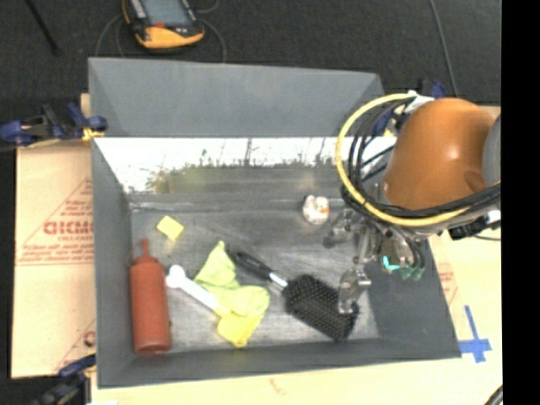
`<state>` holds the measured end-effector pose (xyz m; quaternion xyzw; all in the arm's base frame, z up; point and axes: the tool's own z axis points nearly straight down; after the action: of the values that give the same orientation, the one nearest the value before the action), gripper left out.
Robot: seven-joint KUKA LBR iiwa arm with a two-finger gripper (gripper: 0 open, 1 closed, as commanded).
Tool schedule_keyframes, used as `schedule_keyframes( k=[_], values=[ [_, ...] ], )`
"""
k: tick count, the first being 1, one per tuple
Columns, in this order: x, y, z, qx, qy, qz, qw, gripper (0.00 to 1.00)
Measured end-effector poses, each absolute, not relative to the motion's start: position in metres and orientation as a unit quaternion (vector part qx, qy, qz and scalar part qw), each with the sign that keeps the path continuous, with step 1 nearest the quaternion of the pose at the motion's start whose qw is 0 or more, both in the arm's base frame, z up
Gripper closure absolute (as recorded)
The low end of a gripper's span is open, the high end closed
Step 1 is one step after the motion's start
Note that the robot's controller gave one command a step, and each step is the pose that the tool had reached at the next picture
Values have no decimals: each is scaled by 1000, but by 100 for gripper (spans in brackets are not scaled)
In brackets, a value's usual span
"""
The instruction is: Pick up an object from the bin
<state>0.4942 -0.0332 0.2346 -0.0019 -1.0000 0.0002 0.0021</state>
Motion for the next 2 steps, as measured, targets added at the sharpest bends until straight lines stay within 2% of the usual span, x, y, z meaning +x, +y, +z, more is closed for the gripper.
schedule_keyframes(
  k=[1,2],
  values=[
    [496,-33,238,-1,-1000,1,-2,0],
    [491,-37,176,-44,-999,0,-4,0]
  ],
)
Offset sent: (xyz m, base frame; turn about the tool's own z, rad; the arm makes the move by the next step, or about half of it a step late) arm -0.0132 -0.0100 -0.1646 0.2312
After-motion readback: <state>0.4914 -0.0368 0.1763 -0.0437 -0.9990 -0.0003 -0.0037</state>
